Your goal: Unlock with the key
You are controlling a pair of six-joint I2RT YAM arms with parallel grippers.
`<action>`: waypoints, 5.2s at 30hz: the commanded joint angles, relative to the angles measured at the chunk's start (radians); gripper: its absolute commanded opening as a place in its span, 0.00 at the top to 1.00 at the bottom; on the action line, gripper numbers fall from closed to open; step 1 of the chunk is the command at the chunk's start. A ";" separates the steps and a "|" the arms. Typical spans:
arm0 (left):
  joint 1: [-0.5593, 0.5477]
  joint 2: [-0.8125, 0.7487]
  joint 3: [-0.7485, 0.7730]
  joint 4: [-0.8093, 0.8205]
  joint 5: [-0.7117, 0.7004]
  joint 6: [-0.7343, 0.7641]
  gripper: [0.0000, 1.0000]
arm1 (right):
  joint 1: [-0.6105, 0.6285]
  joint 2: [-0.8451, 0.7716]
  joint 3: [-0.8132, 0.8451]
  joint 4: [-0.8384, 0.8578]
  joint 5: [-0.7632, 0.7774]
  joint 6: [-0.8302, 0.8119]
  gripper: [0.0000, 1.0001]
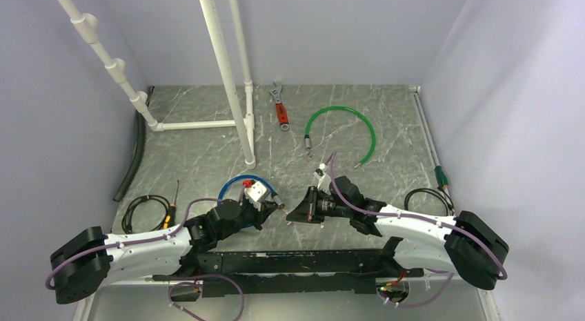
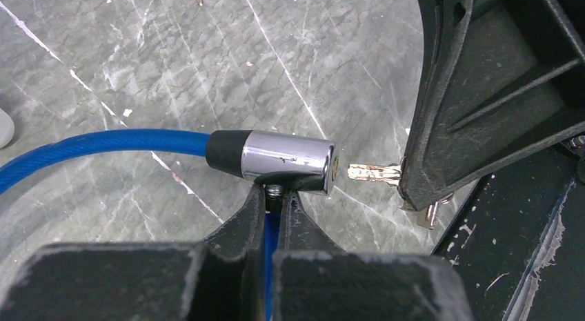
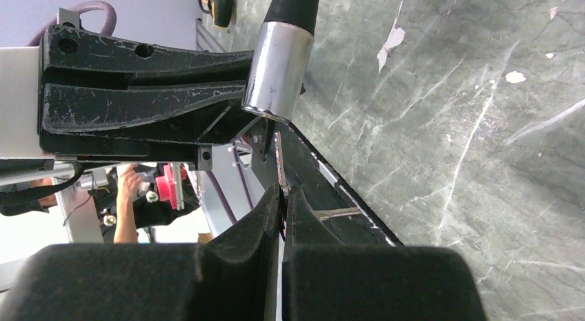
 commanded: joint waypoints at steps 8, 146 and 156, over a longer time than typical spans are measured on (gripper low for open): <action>0.004 -0.025 -0.005 0.032 -0.002 -0.041 1.00 | 0.005 0.024 0.056 0.070 0.028 0.000 1.00; 0.000 0.025 -0.002 0.137 0.070 -0.054 1.00 | 0.034 0.087 0.187 -0.207 0.083 -0.162 1.00; 0.000 0.034 0.000 0.187 0.283 -0.055 1.00 | 0.033 0.063 0.193 -0.173 0.161 -0.138 1.00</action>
